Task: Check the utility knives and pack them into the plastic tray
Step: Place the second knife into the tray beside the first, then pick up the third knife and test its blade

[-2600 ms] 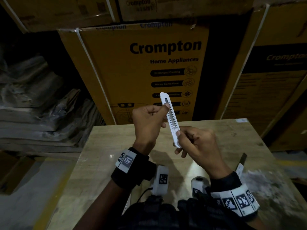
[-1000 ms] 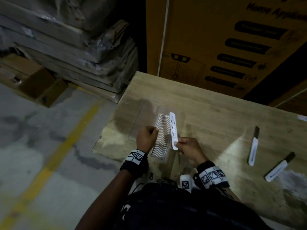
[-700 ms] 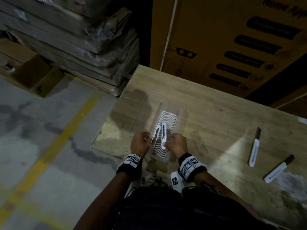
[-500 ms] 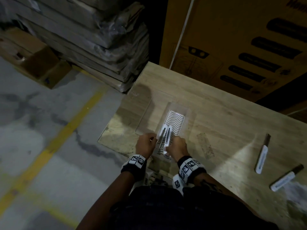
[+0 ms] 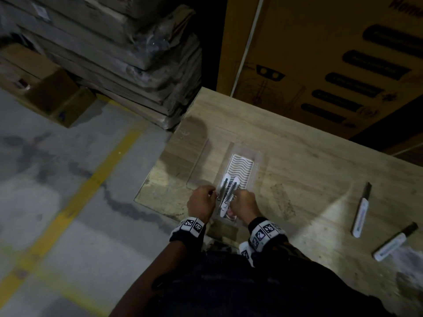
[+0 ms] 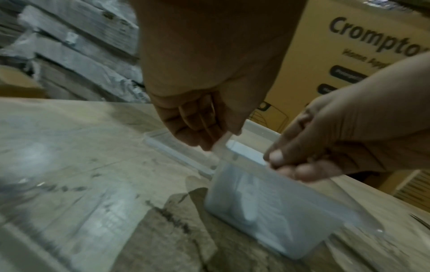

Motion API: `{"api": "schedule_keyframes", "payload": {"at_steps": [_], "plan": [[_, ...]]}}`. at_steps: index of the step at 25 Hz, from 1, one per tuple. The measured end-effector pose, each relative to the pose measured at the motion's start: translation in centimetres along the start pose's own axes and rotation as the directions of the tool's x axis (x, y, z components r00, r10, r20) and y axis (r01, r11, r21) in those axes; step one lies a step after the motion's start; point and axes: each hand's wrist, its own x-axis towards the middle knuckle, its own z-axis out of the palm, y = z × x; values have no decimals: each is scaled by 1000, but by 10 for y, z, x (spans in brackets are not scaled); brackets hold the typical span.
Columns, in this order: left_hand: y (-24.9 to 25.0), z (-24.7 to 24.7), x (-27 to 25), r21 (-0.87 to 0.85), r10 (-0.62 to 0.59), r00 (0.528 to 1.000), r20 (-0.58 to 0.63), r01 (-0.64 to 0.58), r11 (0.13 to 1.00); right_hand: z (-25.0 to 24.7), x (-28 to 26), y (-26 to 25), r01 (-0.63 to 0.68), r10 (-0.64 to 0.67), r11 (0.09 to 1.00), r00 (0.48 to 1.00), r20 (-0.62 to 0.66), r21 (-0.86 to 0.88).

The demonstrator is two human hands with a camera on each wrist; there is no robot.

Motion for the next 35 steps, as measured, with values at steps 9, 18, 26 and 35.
{"api": "schedule_keyframes", "payload": {"at_steps": [9,18,26,35], "plan": [[63,26,1,130,360,930,72,-367,921,-67,-23,93,78,86,828,961,-263,555],[159,110,-13,234,400,777,487,-557,797,-146,-41,215,69,298,832,782,-548,551],[197,178,-39,263,247,678,692,-556,789,-210,-16,305,-147,223,972,827,-516,184],[175,216,-47,311,264,681,683,-598,739,-225,-1,345,-66,2,989,902,-432,-132]]}}
